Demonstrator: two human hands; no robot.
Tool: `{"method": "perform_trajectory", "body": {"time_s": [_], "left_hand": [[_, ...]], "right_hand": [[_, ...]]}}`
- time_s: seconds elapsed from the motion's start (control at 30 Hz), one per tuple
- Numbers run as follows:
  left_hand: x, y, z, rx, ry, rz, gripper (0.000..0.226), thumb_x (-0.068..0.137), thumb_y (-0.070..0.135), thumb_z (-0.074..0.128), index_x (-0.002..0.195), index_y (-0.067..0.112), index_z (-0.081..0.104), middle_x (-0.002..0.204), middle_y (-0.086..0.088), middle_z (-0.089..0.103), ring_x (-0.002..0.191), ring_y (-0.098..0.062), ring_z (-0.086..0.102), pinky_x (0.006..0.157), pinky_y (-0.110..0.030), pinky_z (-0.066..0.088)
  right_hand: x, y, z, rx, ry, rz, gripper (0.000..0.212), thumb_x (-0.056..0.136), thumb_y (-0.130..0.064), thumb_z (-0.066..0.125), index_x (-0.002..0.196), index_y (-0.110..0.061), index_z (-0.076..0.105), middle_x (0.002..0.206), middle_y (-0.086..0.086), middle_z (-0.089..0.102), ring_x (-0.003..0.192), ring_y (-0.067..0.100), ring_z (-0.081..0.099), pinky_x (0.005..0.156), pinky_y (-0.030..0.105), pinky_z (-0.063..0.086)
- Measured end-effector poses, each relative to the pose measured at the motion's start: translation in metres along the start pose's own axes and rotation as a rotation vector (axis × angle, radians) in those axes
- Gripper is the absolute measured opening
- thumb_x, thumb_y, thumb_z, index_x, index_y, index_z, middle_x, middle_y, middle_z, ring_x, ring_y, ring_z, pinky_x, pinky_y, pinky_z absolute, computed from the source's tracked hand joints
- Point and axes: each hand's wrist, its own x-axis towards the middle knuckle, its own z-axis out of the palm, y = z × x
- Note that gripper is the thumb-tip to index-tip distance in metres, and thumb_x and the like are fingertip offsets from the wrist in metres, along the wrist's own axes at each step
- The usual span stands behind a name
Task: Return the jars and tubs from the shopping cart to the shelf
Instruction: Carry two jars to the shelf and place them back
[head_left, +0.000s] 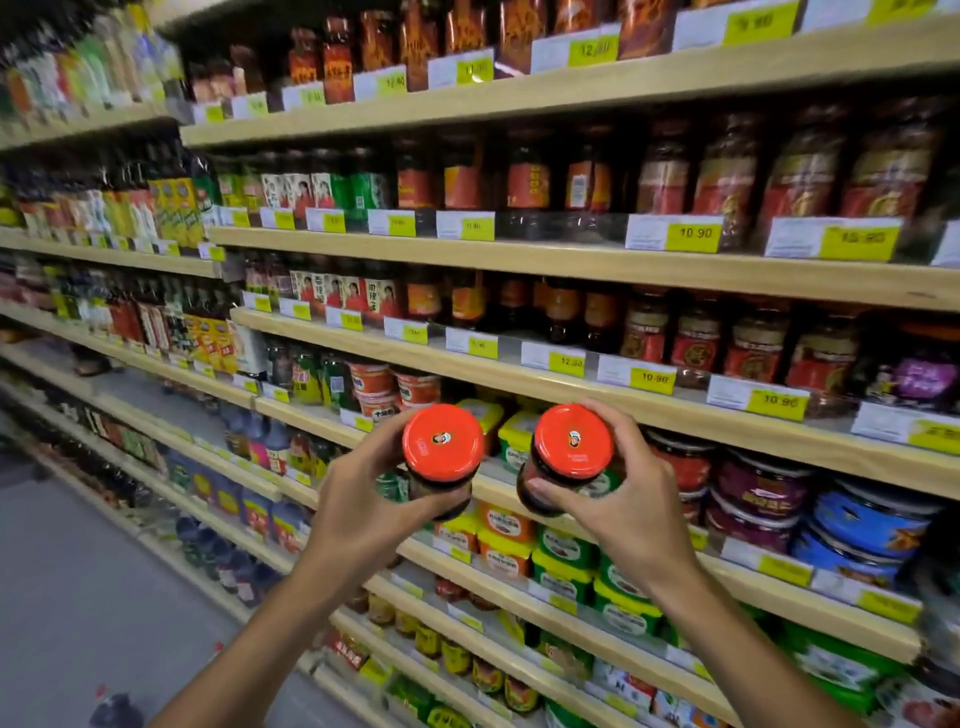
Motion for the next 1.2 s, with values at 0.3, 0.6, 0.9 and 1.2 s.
{"method": "perform_trajectory", "body": {"time_s": [0.3,0.6,0.9,1.2], "left_hand": [[0.079,-0.06,0.018,-0.122,-0.045,0.079,0.077,0.06,0.03,0.093,0.126,0.045,0.055,0.124,0.028,0.063,0.118,0.005,0.06,0.097,-0.013,0.048],[0.144,-0.105,0.012,-0.301,-0.154,0.141,0.079,0.057,0.026,0.095,0.128,0.034,0.061,0.121,0.03,0.065,0.114,0.009,0.061,0.094,-0.009,0.048],[0.186,-0.136,-0.011,-0.413,-0.247,0.204,0.081,0.055,0.036,0.093,0.128,0.038,0.059,0.12,0.029,0.066,0.114,0.011,0.06,0.092,-0.008,0.047],[0.201,-0.143,-0.017,-0.517,-0.248,0.246,0.078,0.053,0.03,0.094,0.121,0.046,0.059,0.118,0.031,0.066,0.113,0.006,0.064,0.092,-0.013,0.052]], "right_hand": [[0.047,0.03,0.032,-0.068,0.073,0.017,0.088,0.064,-0.049,0.092,0.137,-0.053,0.044,0.128,-0.036,0.053,0.118,-0.01,0.055,0.096,0.02,0.054],[0.089,0.01,0.06,-0.124,0.358,-0.043,0.086,0.065,-0.034,0.093,0.139,-0.037,0.05,0.13,-0.04,0.05,0.119,-0.009,0.056,0.092,0.013,0.051],[0.132,0.0,0.09,-0.213,0.657,-0.129,0.083,0.069,-0.023,0.094,0.136,-0.023,0.046,0.128,-0.032,0.048,0.118,0.0,0.056,0.092,0.015,0.048],[0.161,0.017,0.105,-0.274,0.735,-0.065,0.081,0.068,-0.022,0.094,0.131,-0.021,0.044,0.125,-0.024,0.047,0.111,-0.013,0.053,0.088,0.01,0.047]]}}
